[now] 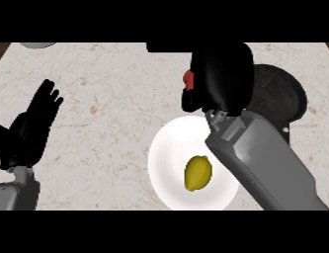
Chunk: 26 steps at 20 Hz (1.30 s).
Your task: Pick the bell pepper from the plate and place it in the pan
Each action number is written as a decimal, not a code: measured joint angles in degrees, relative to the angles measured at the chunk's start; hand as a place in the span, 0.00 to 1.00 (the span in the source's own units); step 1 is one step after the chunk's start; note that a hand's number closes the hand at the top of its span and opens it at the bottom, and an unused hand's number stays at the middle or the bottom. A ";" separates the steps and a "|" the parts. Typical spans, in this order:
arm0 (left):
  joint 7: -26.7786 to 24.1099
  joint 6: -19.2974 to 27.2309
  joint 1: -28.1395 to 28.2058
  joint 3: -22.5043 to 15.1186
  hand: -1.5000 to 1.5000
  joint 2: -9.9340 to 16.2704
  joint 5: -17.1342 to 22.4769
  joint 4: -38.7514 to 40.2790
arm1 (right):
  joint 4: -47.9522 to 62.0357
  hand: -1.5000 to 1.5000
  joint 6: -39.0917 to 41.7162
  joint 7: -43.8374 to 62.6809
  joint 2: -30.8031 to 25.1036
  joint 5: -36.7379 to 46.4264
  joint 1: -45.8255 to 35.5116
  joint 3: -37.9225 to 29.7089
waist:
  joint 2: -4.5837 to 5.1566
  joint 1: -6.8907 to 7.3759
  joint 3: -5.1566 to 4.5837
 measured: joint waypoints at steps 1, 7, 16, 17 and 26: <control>0.15 0.12 -0.52 0.29 0.50 0.03 0.01 0.43 | 0.23 1.00 -0.77 -0.35 -0.50 0.31 0.35 -1.11 | 0.04 -0.02 0.00; -0.45 0.64 -1.18 -0.21 0.50 -1.21 -0.69 1.12 | 0.70 1.00 -6.75 -7.84 -7.66 -1.64 5.08 -9.75 | 0.14 -0.15 0.03; -1.35 -0.54 -1.04 0.49 0.50 -0.96 -0.59 1.86 | 12.63 1.00 -18.59 -24.79 -15.88 -7.88 8.75 -22.75 | 0.28 0.31 0.02; -1.20 -0.45 -0.84 0.44 0.50 -1.11 -0.62 1.50 | 15.06 1.00 -20.22 -27.13 -16.23 -8.46 8.92 -23.62 | 0.30 0.41 0.03; -0.07 -0.86 -2.69 0.38 0.50 -1.35 -0.61 1.90 | 38.83 1.00 -31.99 -46.11 -16.78 -12.77 6.38 -29.04 | 0.55 1.16 0.07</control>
